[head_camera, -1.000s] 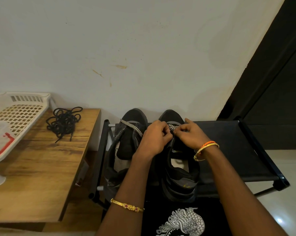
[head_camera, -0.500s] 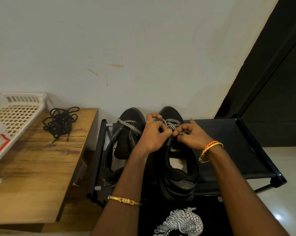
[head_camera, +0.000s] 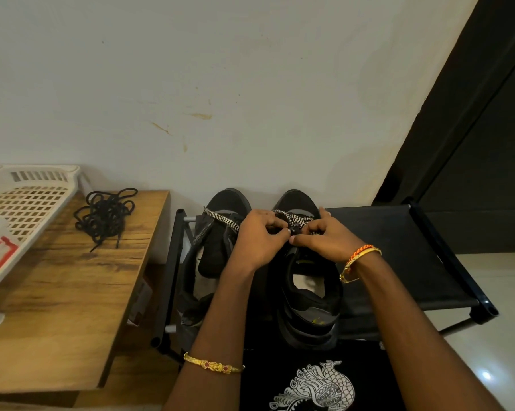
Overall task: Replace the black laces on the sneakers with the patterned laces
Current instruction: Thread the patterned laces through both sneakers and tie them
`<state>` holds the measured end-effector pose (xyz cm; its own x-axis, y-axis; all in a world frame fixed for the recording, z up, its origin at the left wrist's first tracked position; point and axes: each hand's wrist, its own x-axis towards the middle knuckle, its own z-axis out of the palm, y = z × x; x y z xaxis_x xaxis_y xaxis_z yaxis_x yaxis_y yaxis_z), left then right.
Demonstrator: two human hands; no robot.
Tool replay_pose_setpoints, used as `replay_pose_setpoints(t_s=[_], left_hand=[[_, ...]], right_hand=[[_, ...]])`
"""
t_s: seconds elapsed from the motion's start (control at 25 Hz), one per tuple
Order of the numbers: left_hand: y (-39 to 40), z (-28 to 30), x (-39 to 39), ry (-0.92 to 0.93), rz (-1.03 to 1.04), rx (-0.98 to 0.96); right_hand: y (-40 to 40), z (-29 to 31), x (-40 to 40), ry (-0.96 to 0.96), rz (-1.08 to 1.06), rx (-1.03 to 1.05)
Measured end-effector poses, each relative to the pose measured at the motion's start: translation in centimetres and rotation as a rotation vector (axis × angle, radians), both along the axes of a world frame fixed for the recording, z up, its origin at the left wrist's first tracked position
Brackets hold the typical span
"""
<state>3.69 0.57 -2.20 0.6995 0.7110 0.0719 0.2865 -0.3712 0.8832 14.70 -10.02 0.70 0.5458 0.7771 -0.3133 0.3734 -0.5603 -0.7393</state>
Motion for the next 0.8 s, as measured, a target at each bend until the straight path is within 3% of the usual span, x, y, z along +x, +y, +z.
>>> replay_pose_setpoints(t_s=[0.32, 0.56, 0.68, 0.8], left_hand=[[0.0, 0.3, 0.7, 0.071, -0.095, 0.236], [-0.2, 0.1, 1.4, -0.058, 0.033, 0.011], [-0.4, -0.4, 1.7, -0.127, 0.148, -0.183], [-0.6, -0.1, 1.9, -0.148, 0.214, -0.349]], right_hand=[[-0.4, 0.2, 0.1, -0.002, 0.062, -0.034], [-0.5, 0.2, 0.1, -0.024, 0.045, -0.016], [-0.5, 0.3, 0.0, -0.049, -0.019, 0.062], [-0.4, 0.2, -0.9, -0.121, 0.008, 0.013]])
